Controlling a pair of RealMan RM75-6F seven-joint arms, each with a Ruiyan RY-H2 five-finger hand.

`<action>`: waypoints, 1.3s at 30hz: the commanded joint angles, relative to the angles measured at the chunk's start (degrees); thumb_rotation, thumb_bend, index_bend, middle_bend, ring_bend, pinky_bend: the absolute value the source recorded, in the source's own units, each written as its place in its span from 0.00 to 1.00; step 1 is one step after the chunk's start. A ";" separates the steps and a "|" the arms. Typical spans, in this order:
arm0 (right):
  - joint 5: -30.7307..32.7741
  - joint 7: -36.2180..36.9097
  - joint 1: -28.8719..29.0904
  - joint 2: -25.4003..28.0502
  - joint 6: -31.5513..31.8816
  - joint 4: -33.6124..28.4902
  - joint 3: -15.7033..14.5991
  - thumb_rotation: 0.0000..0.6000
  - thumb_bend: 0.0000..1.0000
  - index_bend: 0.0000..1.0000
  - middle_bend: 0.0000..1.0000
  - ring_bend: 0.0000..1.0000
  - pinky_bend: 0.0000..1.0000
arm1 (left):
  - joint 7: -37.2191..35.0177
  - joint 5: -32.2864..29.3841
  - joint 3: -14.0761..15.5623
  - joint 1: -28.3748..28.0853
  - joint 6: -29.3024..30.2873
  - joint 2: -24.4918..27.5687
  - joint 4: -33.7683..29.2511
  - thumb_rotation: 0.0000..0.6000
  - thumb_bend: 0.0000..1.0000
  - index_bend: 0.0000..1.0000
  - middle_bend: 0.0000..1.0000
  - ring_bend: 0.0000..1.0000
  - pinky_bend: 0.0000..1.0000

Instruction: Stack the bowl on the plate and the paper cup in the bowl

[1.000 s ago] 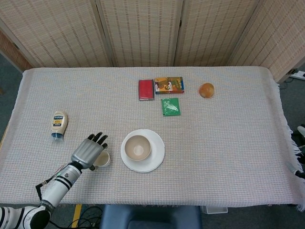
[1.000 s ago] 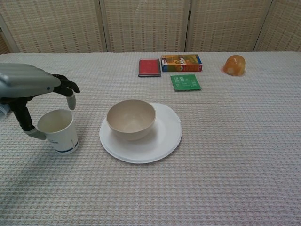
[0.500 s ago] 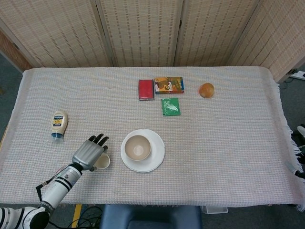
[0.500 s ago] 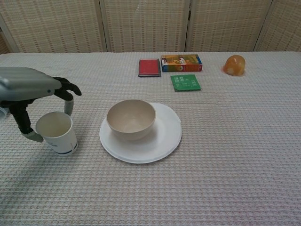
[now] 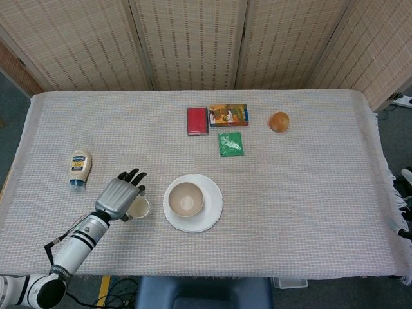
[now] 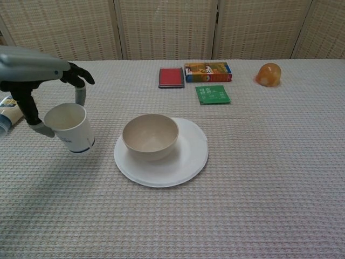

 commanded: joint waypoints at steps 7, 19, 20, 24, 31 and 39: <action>0.30 -0.03 0.05 0.03 -0.27 -0.02 0.05 1.00 0.26 0.01 0.02 0.00 0.00 | 1.58 -6.18 -3.96 -5.75 -1.81 0.22 0.90 1.00 0.15 0.44 0.12 0.00 0.20; 0.74 0.10 0.10 0.11 -0.55 -0.15 0.20 1.00 0.26 0.01 0.02 0.00 0.00 | 0.29 -10.64 -6.34 -10.55 -3.04 -1.79 1.27 1.00 0.15 0.45 0.12 0.00 0.20; 0.94 0.40 0.05 0.13 -0.52 -0.05 0.28 1.00 0.26 0.01 0.02 0.00 0.00 | 0.13 -10.94 -6.40 -11.03 -3.32 -2.47 1.74 1.00 0.15 0.45 0.12 0.00 0.20; 1.43 1.59 -0.16 0.18 -0.29 0.36 0.51 1.00 0.26 0.01 0.02 0.00 0.00 | 0.05 -12.21 -6.42 -12.61 -3.82 -4.24 2.95 1.00 0.15 0.45 0.12 0.00 0.20; 1.14 3.11 -0.43 0.27 0.25 1.05 0.51 1.00 0.26 0.01 0.02 0.00 0.00 | 1.36 -14.60 -6.21 -15.25 -2.95 -6.29 3.51 1.00 0.15 0.45 0.13 0.00 0.20; 1.05 3.68 -0.88 0.33 1.04 1.30 0.57 1.00 0.26 0.01 0.02 0.00 0.00 | 0.61 -15.66 -5.51 -17.19 -4.15 -9.63 6.65 1.00 0.15 0.45 0.13 0.00 0.20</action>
